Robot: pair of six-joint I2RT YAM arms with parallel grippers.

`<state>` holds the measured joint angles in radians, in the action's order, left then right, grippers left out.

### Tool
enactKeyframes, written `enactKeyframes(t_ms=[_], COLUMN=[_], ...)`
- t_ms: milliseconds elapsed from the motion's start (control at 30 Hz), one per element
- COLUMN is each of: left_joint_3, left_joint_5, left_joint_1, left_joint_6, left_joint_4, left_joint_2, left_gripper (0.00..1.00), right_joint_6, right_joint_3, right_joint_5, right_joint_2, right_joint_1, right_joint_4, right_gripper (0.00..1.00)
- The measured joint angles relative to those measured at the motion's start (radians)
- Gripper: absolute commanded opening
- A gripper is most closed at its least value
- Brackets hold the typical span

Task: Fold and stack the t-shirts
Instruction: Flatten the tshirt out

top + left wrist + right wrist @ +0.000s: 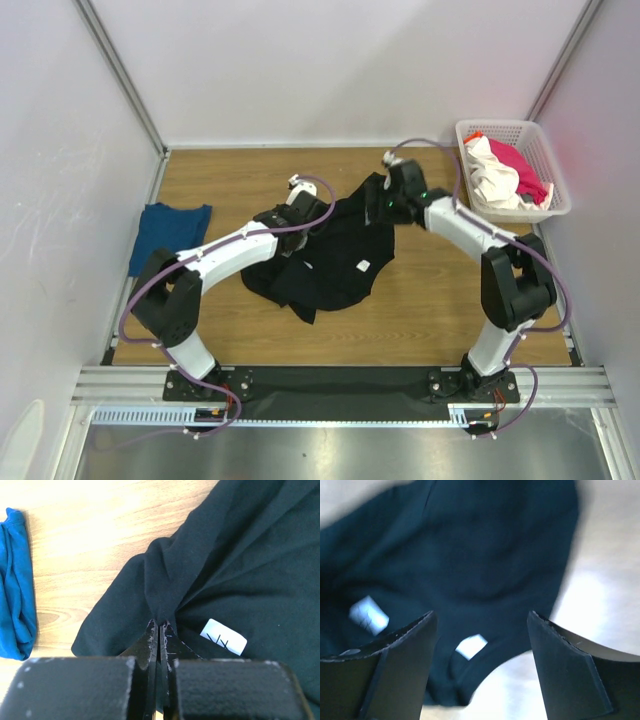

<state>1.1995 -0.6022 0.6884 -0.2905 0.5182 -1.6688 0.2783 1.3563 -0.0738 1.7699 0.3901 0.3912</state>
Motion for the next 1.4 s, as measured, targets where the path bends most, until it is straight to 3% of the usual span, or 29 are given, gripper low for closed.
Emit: enactKeyframes(t_ms=[233,667,867,1000,1233,1400], left_joint_3=[0.002,-0.009,-0.014,-0.014,0.016,0.079], left_joint_5=[-0.015,0.005,0.002,-0.007,-0.016,-0.002], left_joint_1=[-0.017,-0.034,-0.035,-0.037,-0.045,-0.049], left_joint_6=[-0.006,-0.009,-0.016,-0.016,0.013,0.049], left_joint_4=[0.000,-0.023,-0.023,-0.020,0.031,0.070], left_joint_2=[0.016,0.069,0.069,0.077,0.106,0.150], left_gripper=[0.00,0.00,0.00,0.00,0.01,0.06], right_joint_6=[0.117,0.182,0.183,0.173,0.169,0.146], right_joint_3=[-0.224,-0.231,-0.242,-0.238,-0.249,-0.322], right_joint_5=[0.006,0.087,0.117,0.159,0.196,0.228], right_joint_2=[-0.041,-0.007,0.047,0.058,0.045,-0.027], right_joint_1=[0.144,0.320,0.347,0.361,0.350,0.258], right_joint_4=[-0.031,-0.069,-0.068,-0.068,-0.054,-0.011], right_gripper=[0.76,0.63,0.45,0.00,0.00,0.00])
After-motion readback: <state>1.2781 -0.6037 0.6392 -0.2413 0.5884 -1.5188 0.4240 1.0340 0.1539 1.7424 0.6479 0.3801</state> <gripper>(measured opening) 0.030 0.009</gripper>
